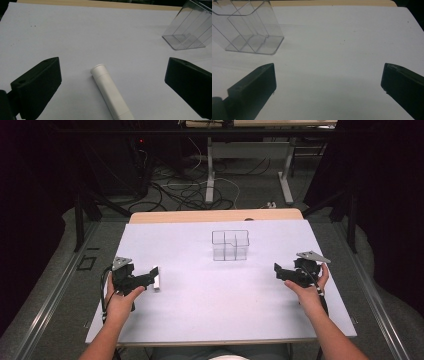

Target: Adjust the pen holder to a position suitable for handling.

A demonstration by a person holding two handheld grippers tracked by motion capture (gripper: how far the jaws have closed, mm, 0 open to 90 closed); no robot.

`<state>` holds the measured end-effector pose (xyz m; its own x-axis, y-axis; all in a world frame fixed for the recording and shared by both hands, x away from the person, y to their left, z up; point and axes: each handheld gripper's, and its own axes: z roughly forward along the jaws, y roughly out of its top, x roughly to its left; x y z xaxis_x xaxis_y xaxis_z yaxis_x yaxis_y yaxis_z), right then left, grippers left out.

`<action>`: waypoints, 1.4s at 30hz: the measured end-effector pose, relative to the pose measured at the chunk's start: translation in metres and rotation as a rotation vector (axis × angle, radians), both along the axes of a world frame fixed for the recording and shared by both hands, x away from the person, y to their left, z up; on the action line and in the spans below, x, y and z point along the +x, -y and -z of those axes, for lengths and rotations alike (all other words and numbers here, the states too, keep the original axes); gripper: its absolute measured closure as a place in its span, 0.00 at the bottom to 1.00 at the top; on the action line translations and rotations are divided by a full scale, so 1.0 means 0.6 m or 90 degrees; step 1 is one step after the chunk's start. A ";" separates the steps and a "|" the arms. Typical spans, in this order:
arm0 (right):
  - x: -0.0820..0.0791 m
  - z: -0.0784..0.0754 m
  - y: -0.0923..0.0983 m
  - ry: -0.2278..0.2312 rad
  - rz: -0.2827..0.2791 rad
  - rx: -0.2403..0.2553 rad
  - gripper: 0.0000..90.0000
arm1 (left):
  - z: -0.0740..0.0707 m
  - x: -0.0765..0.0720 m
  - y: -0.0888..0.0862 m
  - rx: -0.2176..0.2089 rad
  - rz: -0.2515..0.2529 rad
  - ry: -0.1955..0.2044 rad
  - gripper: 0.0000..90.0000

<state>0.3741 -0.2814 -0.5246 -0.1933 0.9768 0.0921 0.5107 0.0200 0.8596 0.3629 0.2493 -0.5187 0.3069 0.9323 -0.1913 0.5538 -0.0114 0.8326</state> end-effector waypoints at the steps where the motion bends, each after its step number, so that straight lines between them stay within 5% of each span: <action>1: 0.000 0.000 -0.002 0.006 -0.004 -0.009 0.00 | -0.001 0.000 0.001 0.003 0.000 0.000 0.01; 5: 0.003 -0.001 -0.013 0.011 -0.018 -0.033 0.00 | -0.001 0.000 0.003 0.007 0.004 0.002 0.01; 14: 0.015 -0.026 -0.033 0.025 -0.032 -0.033 0.05 | -0.002 -0.002 0.005 0.007 0.005 -0.001 0.01; 18: 0.035 -0.049 -0.042 0.024 -0.034 -0.018 0.11 | -0.002 -0.002 0.004 0.004 0.003 0.001 0.01; 30: 0.093 -0.093 -0.073 0.031 -0.049 -0.043 0.28 | -0.001 -0.001 0.002 0.007 0.003 -0.003 0.02; 42: 0.142 -0.102 -0.087 -0.016 -0.045 -0.029 0.46 | 0.001 0.000 0.000 0.007 0.002 -0.008 0.02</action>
<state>0.4594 -0.2290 -0.4637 -0.2597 0.9642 0.0534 0.5281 0.0955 0.8438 0.3629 0.2492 -0.5192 0.3074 0.9335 -0.1844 0.5636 -0.0225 0.8257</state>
